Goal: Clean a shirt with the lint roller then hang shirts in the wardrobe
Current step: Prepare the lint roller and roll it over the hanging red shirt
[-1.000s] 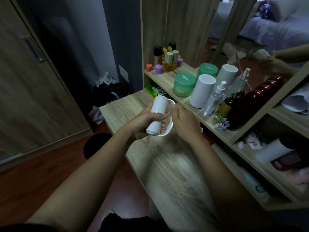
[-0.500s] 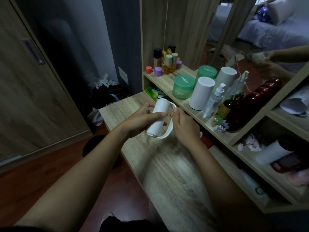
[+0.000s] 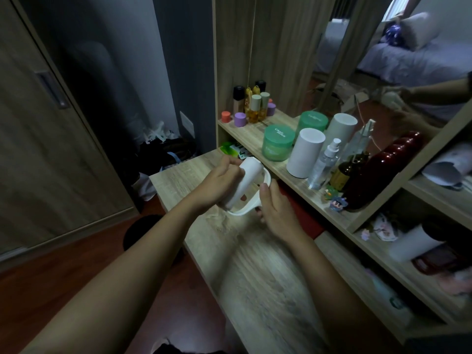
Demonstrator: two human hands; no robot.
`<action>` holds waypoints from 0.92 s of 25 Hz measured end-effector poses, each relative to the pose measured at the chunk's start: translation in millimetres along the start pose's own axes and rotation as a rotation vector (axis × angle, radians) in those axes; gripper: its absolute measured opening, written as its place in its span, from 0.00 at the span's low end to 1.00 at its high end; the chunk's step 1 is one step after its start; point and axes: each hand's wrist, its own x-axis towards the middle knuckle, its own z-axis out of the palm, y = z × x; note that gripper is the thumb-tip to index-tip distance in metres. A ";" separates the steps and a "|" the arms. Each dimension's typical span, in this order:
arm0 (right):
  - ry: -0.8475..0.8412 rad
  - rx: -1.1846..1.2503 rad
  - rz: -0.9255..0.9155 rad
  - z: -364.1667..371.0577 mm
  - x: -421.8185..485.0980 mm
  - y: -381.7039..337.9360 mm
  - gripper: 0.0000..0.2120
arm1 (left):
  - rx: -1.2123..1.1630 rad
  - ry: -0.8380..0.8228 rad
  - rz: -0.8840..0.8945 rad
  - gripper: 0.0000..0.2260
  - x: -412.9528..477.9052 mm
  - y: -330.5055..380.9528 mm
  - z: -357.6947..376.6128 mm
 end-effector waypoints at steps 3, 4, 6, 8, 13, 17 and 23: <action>0.067 0.096 0.025 3.3 -5.1 2.2 0.20 | 0.061 -0.118 0.033 0.12 -1.7 -0.4 -5.3; 0.074 0.121 0.032 3.5 -7.4 1.7 0.21 | 0.079 -0.136 0.061 0.16 -1.1 -2.5 -6.9; 0.073 0.155 0.075 5.3 -9.7 2.8 0.29 | 0.087 -0.104 0.091 0.20 0.6 -5.3 -9.3; 0.085 0.170 0.099 8.2 -8.3 7.0 0.36 | 0.021 -0.080 0.096 0.16 0.5 -6.2 -10.0; 0.120 0.265 0.069 11.4 -3.7 12.2 0.20 | 0.091 -0.037 0.132 0.14 -0.6 -3.2 -5.6; 0.158 0.392 0.127 10.7 -2.4 10.9 0.17 | 0.534 0.267 0.404 0.21 -11.2 -6.5 1.6; 0.177 0.402 0.134 13.3 -1.6 13.7 0.16 | 1.118 0.218 0.425 0.29 -16.8 -35.3 -3.8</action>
